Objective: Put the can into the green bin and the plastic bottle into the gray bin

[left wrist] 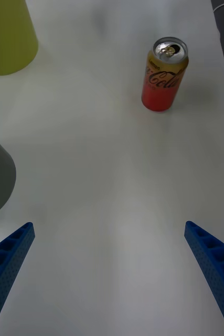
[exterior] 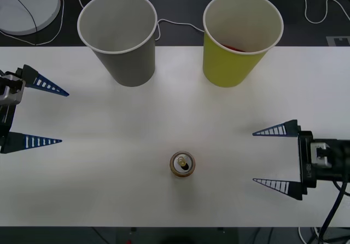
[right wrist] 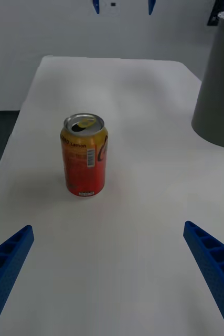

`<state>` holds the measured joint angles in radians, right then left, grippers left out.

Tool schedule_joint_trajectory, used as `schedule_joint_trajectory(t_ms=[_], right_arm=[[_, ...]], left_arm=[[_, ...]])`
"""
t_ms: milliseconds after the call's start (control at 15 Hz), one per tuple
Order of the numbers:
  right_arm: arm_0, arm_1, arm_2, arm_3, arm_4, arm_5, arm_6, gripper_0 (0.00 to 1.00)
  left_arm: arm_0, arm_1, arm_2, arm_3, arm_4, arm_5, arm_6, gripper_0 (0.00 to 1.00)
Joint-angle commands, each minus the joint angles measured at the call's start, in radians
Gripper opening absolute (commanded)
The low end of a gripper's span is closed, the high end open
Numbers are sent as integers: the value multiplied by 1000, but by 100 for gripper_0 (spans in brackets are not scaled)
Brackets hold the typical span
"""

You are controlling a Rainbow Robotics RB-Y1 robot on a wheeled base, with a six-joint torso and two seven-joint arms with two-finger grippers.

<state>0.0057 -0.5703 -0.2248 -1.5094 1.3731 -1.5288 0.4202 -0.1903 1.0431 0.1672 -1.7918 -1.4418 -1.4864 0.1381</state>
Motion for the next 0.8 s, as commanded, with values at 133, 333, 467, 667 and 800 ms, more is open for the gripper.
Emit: schedule_joint_trajectory(t_ms=[133, 333, 467, 667, 800], right_arm=[[-35, 13, 58, 133, -48, -7, 123, 100], [-72, 13, 119, 233, -89, -5, 161, 100], [-101, 15, 174, 301, -123, 6, 172, 100], [-121, 15, 259, 347, -172, 67, 187, 100], [-124, 17, 314, 350, -197, 125, 200, 100]], left_arm=[[0, 0, 0, 0, 0, 0, 0, 100], [0, 0, 0, 0, 0, 0, 0, 100], [0, 0, 0, 0, 0, 0, 0, 100], [0, 0, 0, 0, 0, 0, 0, 100], [0, 0, 0, 0, 0, 0, 0, 100]])
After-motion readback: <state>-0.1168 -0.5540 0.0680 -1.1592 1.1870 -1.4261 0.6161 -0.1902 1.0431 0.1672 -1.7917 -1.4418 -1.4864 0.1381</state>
